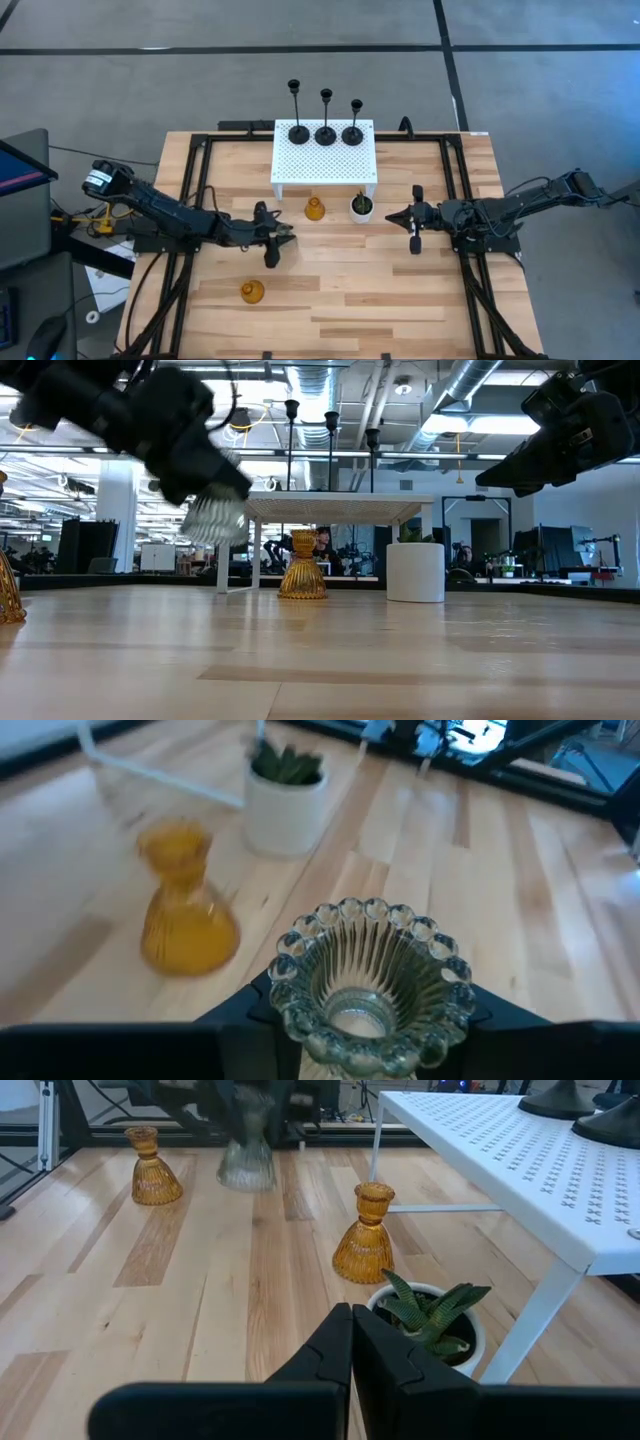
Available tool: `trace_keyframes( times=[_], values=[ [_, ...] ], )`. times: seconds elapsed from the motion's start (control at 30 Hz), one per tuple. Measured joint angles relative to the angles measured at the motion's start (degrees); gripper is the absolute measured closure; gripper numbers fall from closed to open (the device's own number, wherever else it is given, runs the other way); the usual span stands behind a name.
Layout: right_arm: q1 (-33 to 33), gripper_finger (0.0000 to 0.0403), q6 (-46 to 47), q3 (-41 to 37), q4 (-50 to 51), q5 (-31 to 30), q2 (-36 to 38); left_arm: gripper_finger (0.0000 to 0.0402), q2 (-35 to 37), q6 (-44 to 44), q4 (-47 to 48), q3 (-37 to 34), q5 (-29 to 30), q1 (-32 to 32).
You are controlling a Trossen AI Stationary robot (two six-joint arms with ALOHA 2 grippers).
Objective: Pick & Place candle stick holders
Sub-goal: Put the transparent glass candle holder on the shelf
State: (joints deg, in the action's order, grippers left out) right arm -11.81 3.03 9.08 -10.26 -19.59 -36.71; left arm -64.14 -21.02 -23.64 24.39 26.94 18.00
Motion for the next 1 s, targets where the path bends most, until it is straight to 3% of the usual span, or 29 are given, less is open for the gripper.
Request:
trace_keyframes(
  times=[0.3,0.5,0.6,0.8,1.0],
  values=[
    [0.0,0.0403,0.0,0.0,0.0,0.0,0.0,0.0274,0.7,10.7,15.2,17.8,0.6,-1.3],
    [0.0,0.0403,0.0,0.0,0.0,0.0,0.0,0.0273,0.7,20.3,16.7,26.1,1.4,-7.3],
    [0.0,0.0403,0.0,0.0,0.0,0.0,0.0,0.0273,0.7,20.6,16.8,28.5,1.0,-12.3],
    [0.0,0.0403,0.0,0.0,1.6,0.0,0.0,0.0273,-0.7,17.5,16.4,30.5,-8.0,-22.7],
    [0.0,0.0403,0.0,0.0,2.8,0.0,0.0,0.0273,-7.3,16.5,15.9,33.3,-11.4,-27.3]
  ],
)
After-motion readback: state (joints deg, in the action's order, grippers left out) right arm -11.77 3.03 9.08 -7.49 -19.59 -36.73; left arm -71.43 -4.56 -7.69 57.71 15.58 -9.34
